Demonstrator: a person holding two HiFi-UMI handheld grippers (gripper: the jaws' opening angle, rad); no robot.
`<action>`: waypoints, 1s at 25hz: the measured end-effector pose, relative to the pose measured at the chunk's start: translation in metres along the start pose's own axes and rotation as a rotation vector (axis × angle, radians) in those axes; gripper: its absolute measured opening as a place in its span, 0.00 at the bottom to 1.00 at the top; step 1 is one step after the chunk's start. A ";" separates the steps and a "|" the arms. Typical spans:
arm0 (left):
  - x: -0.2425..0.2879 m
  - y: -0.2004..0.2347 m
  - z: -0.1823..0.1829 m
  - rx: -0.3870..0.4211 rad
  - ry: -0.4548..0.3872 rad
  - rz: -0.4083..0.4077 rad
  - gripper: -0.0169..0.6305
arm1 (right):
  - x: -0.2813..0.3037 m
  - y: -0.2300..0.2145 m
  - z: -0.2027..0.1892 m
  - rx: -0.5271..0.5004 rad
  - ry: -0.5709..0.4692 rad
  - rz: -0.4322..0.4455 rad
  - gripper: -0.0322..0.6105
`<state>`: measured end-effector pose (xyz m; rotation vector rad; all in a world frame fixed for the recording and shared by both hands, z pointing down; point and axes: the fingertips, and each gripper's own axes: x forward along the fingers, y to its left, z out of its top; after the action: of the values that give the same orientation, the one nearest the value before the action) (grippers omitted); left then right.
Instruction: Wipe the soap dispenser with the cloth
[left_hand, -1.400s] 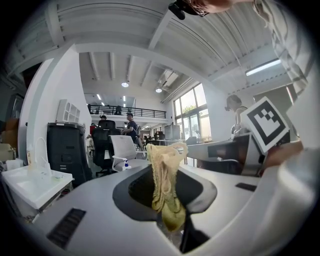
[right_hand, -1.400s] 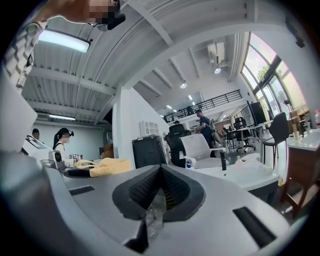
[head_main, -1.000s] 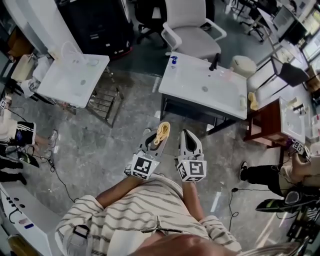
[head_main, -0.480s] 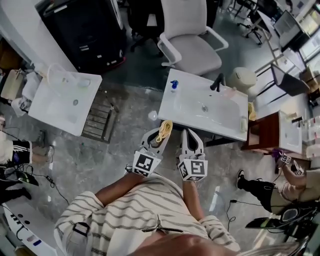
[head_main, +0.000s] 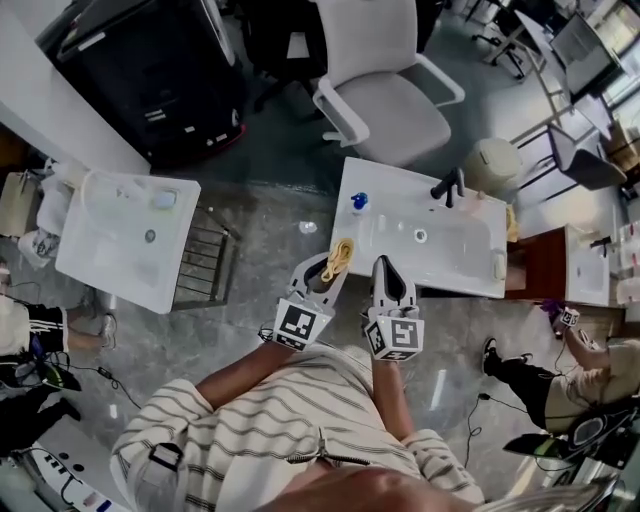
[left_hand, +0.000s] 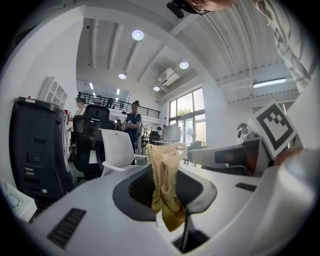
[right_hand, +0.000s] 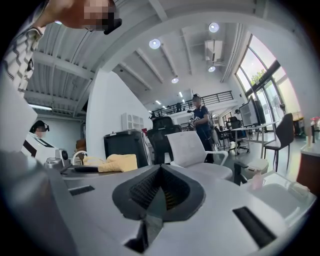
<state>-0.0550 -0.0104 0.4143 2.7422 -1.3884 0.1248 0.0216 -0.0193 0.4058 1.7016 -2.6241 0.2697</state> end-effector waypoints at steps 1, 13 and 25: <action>0.003 0.001 -0.001 0.002 0.004 -0.006 0.16 | 0.003 -0.001 0.000 -0.001 0.004 0.001 0.05; 0.046 0.022 -0.022 -0.006 0.078 0.023 0.16 | 0.045 -0.027 -0.015 0.009 0.080 0.042 0.05; 0.079 0.030 -0.069 -0.053 0.160 0.101 0.16 | 0.082 -0.049 -0.061 0.001 0.181 0.129 0.05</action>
<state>-0.0354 -0.0849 0.4912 2.5566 -1.4636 0.3003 0.0268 -0.1044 0.4803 1.4343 -2.6027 0.4058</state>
